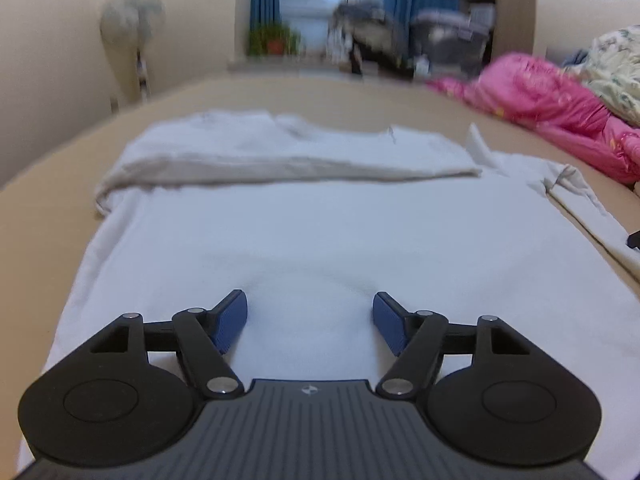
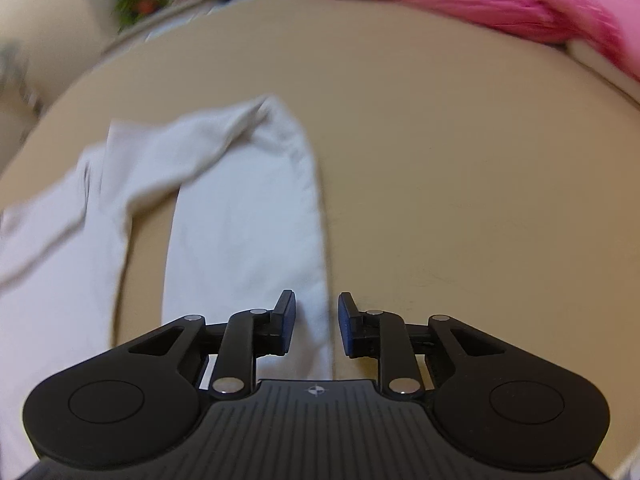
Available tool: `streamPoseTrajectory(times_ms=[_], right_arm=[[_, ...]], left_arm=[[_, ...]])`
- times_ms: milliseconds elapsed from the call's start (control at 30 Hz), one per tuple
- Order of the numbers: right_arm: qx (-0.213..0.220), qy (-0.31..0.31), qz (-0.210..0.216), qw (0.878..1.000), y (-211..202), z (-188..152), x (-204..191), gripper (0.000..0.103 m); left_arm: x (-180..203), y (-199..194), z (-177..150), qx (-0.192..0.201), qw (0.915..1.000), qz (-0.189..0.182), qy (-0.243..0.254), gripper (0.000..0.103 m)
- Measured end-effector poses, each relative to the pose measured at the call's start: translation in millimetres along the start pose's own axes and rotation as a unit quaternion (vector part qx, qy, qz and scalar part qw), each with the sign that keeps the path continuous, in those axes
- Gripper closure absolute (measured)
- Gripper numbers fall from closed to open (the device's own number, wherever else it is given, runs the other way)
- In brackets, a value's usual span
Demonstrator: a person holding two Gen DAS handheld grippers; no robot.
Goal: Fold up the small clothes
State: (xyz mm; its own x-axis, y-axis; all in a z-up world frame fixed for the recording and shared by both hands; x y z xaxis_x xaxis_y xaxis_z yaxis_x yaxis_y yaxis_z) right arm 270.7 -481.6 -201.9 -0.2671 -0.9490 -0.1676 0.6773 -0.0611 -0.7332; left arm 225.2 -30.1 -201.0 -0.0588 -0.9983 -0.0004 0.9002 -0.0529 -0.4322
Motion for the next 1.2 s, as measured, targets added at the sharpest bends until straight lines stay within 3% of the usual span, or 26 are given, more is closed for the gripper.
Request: streamPoseTrajectory(times_ms=[67, 133, 200, 267, 333, 400, 500, 533, 567, 633, 700, 767, 833, 900, 967, 1133, 1200], right_arm=[[0.003, -0.047, -0.004, 0.999, 1.3, -0.9, -6.0, 0.080], [0.003, -0.075, 0.005, 0.997, 2.6, 3.7, -12.3, 0.100], [0.002, -0.081, 0.023, 0.996, 4.1, 15.2, -11.5, 0.100], [0.033, -0.110, 0.009, 0.993, -2.0, 42.7, -1.7, 0.100], [0.097, -0.141, -0.043, 0.984, -15.1, 83.9, 16.5, 0.100], [0.181, -0.174, -0.104, 0.962, -34.1, 122.3, 30.3, 0.100], [0.294, -0.282, -0.185, 0.894, -60.2, 139.8, 34.0, 0.100], [0.288, -0.298, -0.202, 0.888, -56.5, 134.2, 41.3, 0.099], [0.259, -0.294, -0.219, 0.894, -46.3, 126.1, 54.9, 0.099], [0.157, -0.237, -0.227, 0.931, -14.2, 98.4, 94.7, 0.098], [0.109, -0.160, -0.207, 0.959, -3.2, 79.3, 123.0, 0.098], [0.120, -0.085, -0.187, 0.971, -9.0, 76.7, 138.1, 0.095], [0.152, 0.014, -0.135, 0.979, -22.7, 82.2, 144.5, 0.090], [0.159, 0.141, -0.065, 0.975, -23.0, 78.7, 152.9, 0.089], [0.142, 0.238, -0.008, 0.961, -5.9, 71.3, 157.7, 0.089], [0.135, 0.343, -0.006, 0.930, 38.4, 79.3, 168.2, 0.084], [0.137, 0.356, -0.013, 0.924, 55.9, 81.3, 171.7, 0.087]], left_arm=[[-2.8, -0.9, -0.9, 0.011, 0.9998, -0.005, -0.014, 0.028], [-5.6, -2.7, -1.5, 0.012, 0.9995, -0.013, -0.024, 0.028], [-5.7, -4.4, -2.7, 0.014, 0.9994, -0.015, -0.027, 0.028], [-3.2, -5.7, -4.2, 0.019, 0.9997, -0.008, -0.015, 0.028], [-1.1, -5.5, -5.7, 0.021, 0.9998, -0.003, -0.006, 0.027], [-2.0, -5.1, -6.2, 0.021, 0.9997, -0.005, -0.009, 0.027], [-4.1, -3.8, -7.1, 0.020, 0.9997, -0.009, -0.015, 0.027], [-4.3, -3.4, -7.5, 0.020, 0.9997, -0.009, -0.015, 0.027], [-4.5, -3.4, -7.3, 0.020, 0.9997, -0.008, -0.014, 0.027], [-5.3, -3.2, -7.2, 0.020, 0.9996, -0.009, -0.015, 0.027], [-6.3, -3.1, -7.4, 0.020, 0.9996, -0.010, -0.017, 0.027], [-7.0, -2.9, -7.7, 0.021, 0.9996, -0.010, -0.018, 0.027], [-6.9, -2.9, -7.7, 0.021, 0.9996, -0.010, -0.017, 0.027], [-6.8, -2.7, -7.8, 0.021, 0.9996, -0.009, -0.015, 0.027], [-6.6, -2.5, -7.8, 0.021, 0.9997, -0.007, -0.013, 0.026], [-5.8, -2.6, -7.7, 0.021, 0.9997, -0.006, -0.012, 0.026], [-6.1, -2.3, -7.6, 0.021, 0.9997, -0.005, -0.011, 0.026]])
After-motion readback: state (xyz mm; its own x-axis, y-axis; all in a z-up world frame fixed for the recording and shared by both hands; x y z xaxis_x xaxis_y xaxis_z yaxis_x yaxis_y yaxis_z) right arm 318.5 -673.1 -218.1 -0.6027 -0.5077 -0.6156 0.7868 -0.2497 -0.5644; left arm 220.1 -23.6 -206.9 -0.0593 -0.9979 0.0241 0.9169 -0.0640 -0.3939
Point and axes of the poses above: each gripper's, at about its wrist camera, not at the fingertips, and y roughly the way its jaws point, x to its right, z to its top, the point moved 9 cm from there along y, roughly the way its jaws point, and after that the axes turned 7 degrees about x, right-handed, at the moved point
